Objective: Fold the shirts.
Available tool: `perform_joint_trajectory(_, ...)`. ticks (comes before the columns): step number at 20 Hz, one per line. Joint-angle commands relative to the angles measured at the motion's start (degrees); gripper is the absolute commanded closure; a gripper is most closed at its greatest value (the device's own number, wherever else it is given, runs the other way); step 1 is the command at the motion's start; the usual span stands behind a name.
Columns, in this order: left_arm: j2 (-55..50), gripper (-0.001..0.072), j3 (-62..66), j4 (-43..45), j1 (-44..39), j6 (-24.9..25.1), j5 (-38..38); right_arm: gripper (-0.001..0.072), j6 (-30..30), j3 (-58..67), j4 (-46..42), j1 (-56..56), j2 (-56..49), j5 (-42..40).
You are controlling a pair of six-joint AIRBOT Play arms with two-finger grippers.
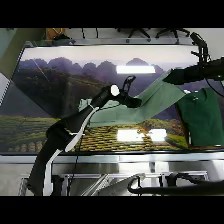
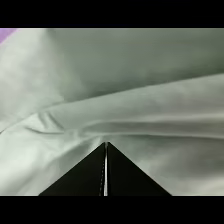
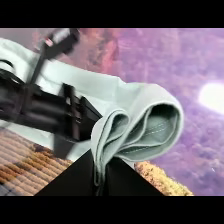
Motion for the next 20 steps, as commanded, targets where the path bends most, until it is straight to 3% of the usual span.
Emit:
perform_joint_trajectory(1, 7.3, 0.0698, 0.6, -0.1, 4.8, -0.4, -8.7, 0.0693, 0.7, 0.2, 3.0, 0.1, -0.2, 0.1)
perform_joint_trajectory(5, 22.1, 0.0698, 1.4, -0.1, 17.6, 0.6, -21.9, 0.0693, 0.5, 0.2, 13.8, 2.4, -1.2, -0.4)
perform_joint_trajectory(8, 33.9, 0.0697, 1.4, -0.2, 29.2, 0.6, -23.9, 0.0692, 0.4, 0.0, 16.8, 12.3, -3.9, -6.9)
perform_joint_trajectory(11, 42.5, 0.0697, 1.4, -0.1, 40.5, 0.6, -24.2, 0.0692, -0.7, 0.0, 16.8, 29.4, -10.7, -21.4)
perform_joint_trajectory(14, 49.2, 0.0698, -3.0, -0.1, 49.3, 2.4, -23.5, 0.0690, -5.4, 0.0, 16.8, 46.1, -22.6, -43.9)
perform_joint_trajectory(15, 50.8, 0.0698, -5.3, -0.1, 51.2, 3.1, -23.3, 0.0625, -7.2, 0.0, 16.8, 50.8, -27.6, -52.3)
perform_joint_trajectory(16, 52.2, 0.0697, -7.6, -0.1, 52.5, 3.5, -23.0, 0.0396, -7.4, 0.0, 16.8, 54.3, -32.0, -60.1)
perform_joint_trajectory(17, 53.5, 0.0697, -10.0, -0.2, 53.5, 4.4, -22.8, 0.0227, -7.4, 0.1, 16.8, 56.6, -35.3, -65.4)
perform_joint_trajectory(18, 54.4, 0.0697, -12.1, -0.2, 54.0, 4.9, -22.4, 0.0228, -7.4, 0.3, 16.7, 57.2, -36.8, -66.0)
perform_joint_trajectory(20, 55.4, 0.0698, -14.6, -0.2, 54.2, 7.0, -22.2, 0.0228, -7.3, 0.3, 11.6, 54.6, -34.8, -59.1)
